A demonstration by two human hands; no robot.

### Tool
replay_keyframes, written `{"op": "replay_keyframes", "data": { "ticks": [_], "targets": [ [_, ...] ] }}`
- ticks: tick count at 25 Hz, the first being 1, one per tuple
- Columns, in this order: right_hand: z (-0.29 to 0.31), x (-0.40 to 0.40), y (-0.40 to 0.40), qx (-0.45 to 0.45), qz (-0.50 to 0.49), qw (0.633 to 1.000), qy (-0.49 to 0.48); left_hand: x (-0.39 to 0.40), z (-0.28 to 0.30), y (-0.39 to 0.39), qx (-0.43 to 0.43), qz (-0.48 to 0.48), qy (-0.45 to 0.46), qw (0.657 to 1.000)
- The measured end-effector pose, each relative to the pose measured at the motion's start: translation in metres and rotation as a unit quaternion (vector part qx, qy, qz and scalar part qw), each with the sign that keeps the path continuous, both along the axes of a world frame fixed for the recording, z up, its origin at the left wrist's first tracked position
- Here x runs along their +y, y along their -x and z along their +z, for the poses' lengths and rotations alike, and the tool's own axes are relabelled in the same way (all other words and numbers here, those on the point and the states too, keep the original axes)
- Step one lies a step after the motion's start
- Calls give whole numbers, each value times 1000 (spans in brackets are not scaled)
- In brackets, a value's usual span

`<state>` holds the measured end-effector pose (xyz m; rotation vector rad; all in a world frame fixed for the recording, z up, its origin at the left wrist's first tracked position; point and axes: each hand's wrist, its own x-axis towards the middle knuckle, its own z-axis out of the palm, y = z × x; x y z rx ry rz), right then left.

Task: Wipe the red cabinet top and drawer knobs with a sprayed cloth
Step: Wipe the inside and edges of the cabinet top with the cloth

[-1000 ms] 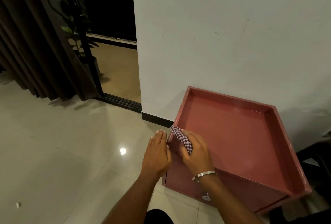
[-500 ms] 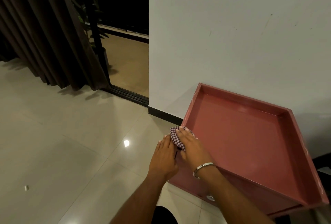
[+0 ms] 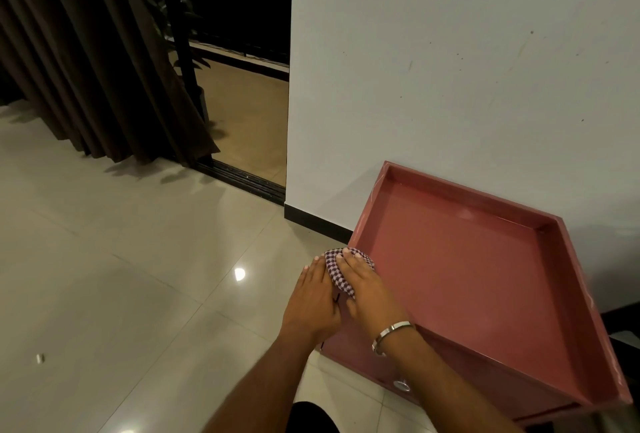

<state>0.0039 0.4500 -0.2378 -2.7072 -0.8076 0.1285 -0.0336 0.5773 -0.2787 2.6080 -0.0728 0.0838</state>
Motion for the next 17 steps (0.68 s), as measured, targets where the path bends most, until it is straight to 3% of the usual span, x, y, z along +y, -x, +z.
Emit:
{"op": "replay_keyframes", "data": {
  "ticks": [8,17],
  "targets": [
    [17,0,-70,32,-37,998,26,0,19,-26,-72,-6,7,997],
    [30,-1,-124,42,-25,995,86,-19,21,-77,-69,-3,11,998]
  ]
}}
